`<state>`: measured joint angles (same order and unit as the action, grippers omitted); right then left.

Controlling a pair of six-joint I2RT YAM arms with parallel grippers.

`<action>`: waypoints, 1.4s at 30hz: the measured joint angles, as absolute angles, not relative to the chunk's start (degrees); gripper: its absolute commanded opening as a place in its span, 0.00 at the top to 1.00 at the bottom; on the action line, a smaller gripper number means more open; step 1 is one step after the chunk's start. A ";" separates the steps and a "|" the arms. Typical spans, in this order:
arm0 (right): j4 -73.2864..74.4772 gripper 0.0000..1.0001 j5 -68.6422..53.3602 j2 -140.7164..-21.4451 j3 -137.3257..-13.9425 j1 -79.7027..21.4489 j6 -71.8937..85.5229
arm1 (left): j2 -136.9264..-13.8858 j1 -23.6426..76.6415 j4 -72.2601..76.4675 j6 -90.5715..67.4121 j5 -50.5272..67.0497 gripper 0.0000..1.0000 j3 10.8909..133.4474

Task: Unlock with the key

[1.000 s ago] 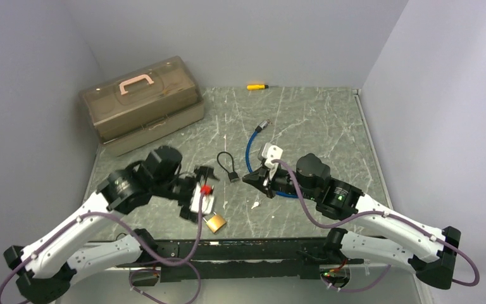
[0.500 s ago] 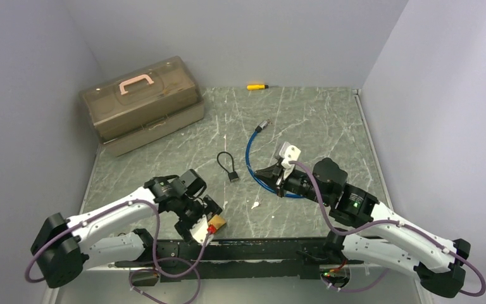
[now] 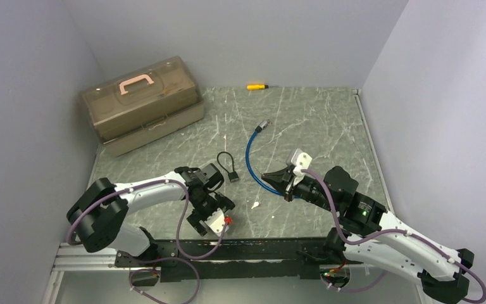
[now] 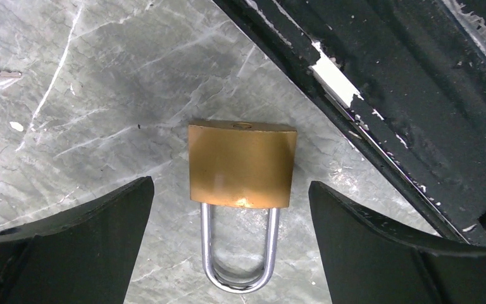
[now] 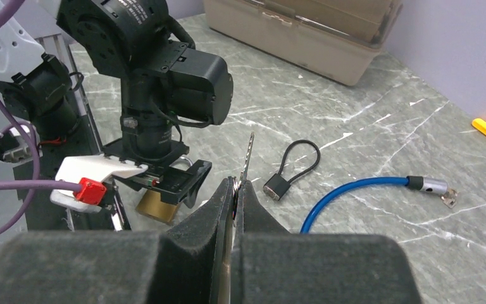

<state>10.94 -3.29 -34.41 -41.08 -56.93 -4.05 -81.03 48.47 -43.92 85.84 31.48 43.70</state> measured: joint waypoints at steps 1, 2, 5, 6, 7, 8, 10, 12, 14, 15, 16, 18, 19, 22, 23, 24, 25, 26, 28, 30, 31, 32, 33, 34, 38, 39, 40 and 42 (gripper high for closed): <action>10.94 1.00 -3.22 -34.24 -40.93 -56.93 -4.05 | -81.73 48.47 -43.97 85.84 31.42 0.03 44.05; 10.94 1.00 -3.20 -34.09 -40.80 -56.93 -4.08 | -82.41 48.47 -43.94 85.86 31.42 0.04 44.34; 10.90 1.00 -2.98 -34.02 -40.71 -56.90 -4.27 | -83.31 48.53 -43.97 85.86 31.22 0.10 44.40; 10.90 1.00 -2.90 -34.02 -40.66 -56.82 -4.34 | -83.48 48.64 -43.92 85.86 31.11 0.13 44.40; 10.90 1.00 -2.81 -34.06 -40.58 -56.82 -4.45 | -83.64 48.86 -43.90 85.89 30.89 0.15 44.40; 10.87 1.00 -2.79 -34.09 -40.51 -56.80 -4.47 | -83.74 49.08 -43.86 85.89 30.57 0.17 44.38; 10.83 1.00 -2.68 -34.26 -40.38 -56.64 -4.47 | -83.92 49.67 -43.48 85.91 30.02 0.20 44.25; 10.63 1.00 -2.50 -34.57 -40.34 -56.47 -4.47 | -83.92 50.19 -42.85 85.84 29.56 0.22 44.03; 10.59 1.00 -2.42 -35.03 -40.32 -56.23 -4.47 | -83.99 50.89 -42.37 85.69 28.97 0.23 43.92; 10.57 1.00 -2.39 -35.24 -40.32 -56.16 -4.47 | -84.01 51.18 -42.28 85.54 28.56 0.22 43.92; 10.55 1.00 -2.39 -35.42 -40.32 -56.10 -4.47 | -84.03 51.59 -42.26 85.32 28.36 0.22 43.92; 10.50 1.00 -2.39 -35.70 -40.32 -55.92 -4.47 | -84.12 52.16 -42.22 84.82 27.86 0.22 43.99; 10.50 1.00 -2.39 -35.79 -40.32 -55.90 -4.47 | -84.16 52.38 -42.26 84.75 27.57 0.23 44.05; 10.50 1.00 -2.39 -35.97 -40.32 -55.77 -4.47 | -84.49 53.21 -42.63 84.82 26.83 0.28 44.40; 10.52 1.00 -2.39 -36.01 -40.32 -55.68 -4.47 | -84.93 53.56 -43.05 84.84 26.57 0.31 44.77; 10.52 1.00 -2.39 -36.05 -40.32 -55.61 -4.49 | -85.47 53.87 -43.59 84.84 26.39 0.35 45.28; 10.52 1.00 -2.39 -36.10 -40.32 -55.53 -4.49 | -86.04 54.06 -44.23 84.82 26.20 0.39 45.76; 10.52 1.00 -2.39 -36.14 -40.32 -55.48 -4.49 | -86.76 54.28 -45.04 84.86 26.06 0.43 46.35; 10.59 1.00 -2.39 -36.36 -40.36 -55.31 -4.49 | -87.88 54.52 -46.00 84.86 25.85 0.47 47.51; 10.79 1.00 -2.42 -36.60 -40.53 -55.27 -4.49 | -88.79 54.59 -46.72 84.79 25.76 0.55 48.51; 11.03 1.00 -2.42 -36.73 -40.77 -55.24 -4.49 | -89.23 54.65 -47.00 84.77 25.71 0.59 49.01; 11.27 1.00 -2.42 -36.80 -41.10 -55.22 -4.49 | -89.62 54.68 -47.24 84.73 25.71 0.64 49.52; 11.60 1.00 -2.42 -36.80 -41.50 -55.20 -4.49 | -89.97 54.70 -47.46 84.58 25.71 0.68 49.98; 11.92 1.00 -2.42 -36.80 -41.93 -55.20 -4.49 | -90.26 54.74 -47.68 84.31 25.69 0.71 50.41; 13.06 1.00 -2.42 -36.80 -43.70 -55.20 -4.64 | -90.50 54.59 -50.52 81.91 25.71 0.92 53.17; 13.45 1.00 -2.42 -36.82 -44.14 -55.20 -4.84 | -90.04 54.19 -51.96 81.01 26.04 0.95 54.65; 13.61 1.00 -2.42 -36.82 -44.31 -55.20 -4.95 | -89.25 53.87 -52.84 80.34 26.26 0.96 55.75; 14.13 1.00 -2.39 -36.80 -44.66 -55.20 -5.41 | -86.17 52.75 -54.92 78.70 26.65 1.00 58.50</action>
